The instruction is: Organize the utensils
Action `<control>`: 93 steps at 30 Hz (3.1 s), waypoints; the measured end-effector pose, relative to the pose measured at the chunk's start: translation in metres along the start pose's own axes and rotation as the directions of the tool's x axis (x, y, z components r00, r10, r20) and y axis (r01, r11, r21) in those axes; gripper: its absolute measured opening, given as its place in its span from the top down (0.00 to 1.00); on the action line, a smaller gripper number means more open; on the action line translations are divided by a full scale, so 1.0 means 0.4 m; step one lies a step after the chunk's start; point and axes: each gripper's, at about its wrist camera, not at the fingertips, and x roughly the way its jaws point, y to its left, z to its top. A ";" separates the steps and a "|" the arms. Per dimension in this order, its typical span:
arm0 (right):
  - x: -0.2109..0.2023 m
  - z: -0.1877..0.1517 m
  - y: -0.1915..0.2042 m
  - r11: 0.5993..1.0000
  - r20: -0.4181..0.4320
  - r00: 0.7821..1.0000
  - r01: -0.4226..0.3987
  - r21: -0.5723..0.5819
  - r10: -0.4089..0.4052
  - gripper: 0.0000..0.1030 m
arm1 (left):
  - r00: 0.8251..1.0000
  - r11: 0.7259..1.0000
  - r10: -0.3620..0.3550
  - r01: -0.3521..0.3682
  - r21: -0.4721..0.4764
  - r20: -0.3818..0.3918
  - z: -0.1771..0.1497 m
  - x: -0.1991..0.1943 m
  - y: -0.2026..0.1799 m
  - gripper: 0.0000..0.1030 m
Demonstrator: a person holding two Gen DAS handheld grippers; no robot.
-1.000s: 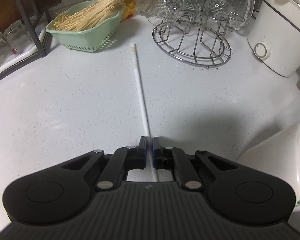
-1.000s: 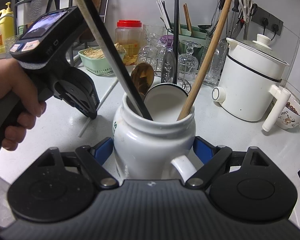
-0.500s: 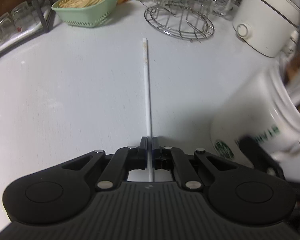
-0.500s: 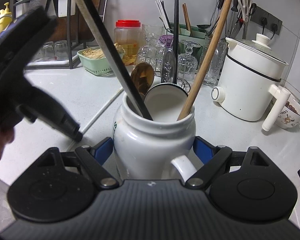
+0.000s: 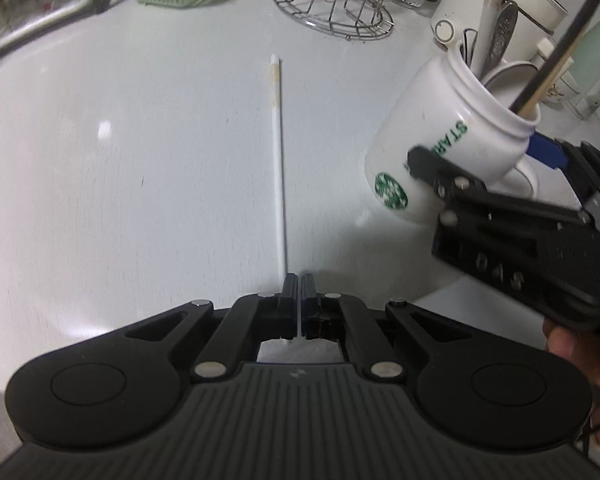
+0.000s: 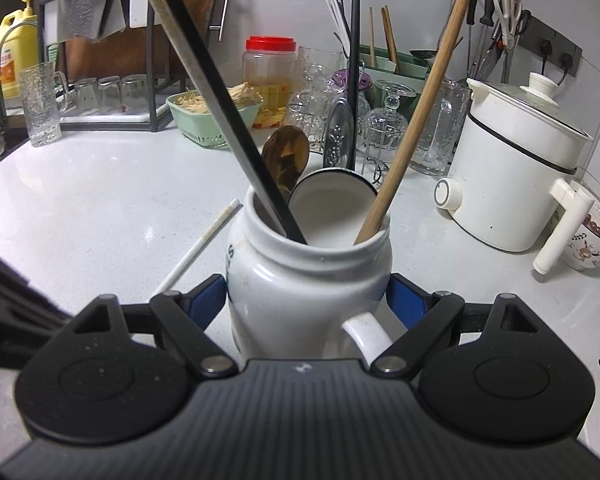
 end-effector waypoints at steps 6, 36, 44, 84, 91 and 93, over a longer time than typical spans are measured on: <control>0.002 0.002 -0.008 1.000 -0.004 1.000 -0.018 -0.016 0.018 0.13 | 1.000 1.000 0.000 0.000 -0.023 0.023 -0.006 -0.004 0.020 0.92; -0.001 -0.001 -0.004 1.000 -0.004 1.000 -0.009 -0.007 0.009 0.14 | 0.996 0.986 0.070 -0.078 0.147 0.060 0.417 0.202 0.042 0.72; -0.001 0.000 -0.001 1.000 -0.005 1.000 -0.003 -0.011 0.003 0.13 | 0.994 0.975 0.104 -0.094 0.203 -0.036 0.465 0.229 0.034 0.74; 0.008 0.002 0.026 0.999 -0.008 0.999 0.036 -0.029 -0.037 0.12 | 0.953 0.983 -0.027 -0.029 0.179 0.303 0.434 -0.173 -0.002 0.93; 0.006 -0.001 0.030 0.998 -0.010 0.999 0.038 -0.041 -0.039 0.12 | 0.916 0.976 -0.081 -0.007 0.217 0.393 0.367 -0.286 -0.038 0.93; 0.005 -0.003 0.031 0.998 -0.008 0.999 0.039 -0.044 -0.039 0.12 | 0.908 0.976 -0.092 0.000 0.220 0.408 0.352 -0.302 -0.045 0.93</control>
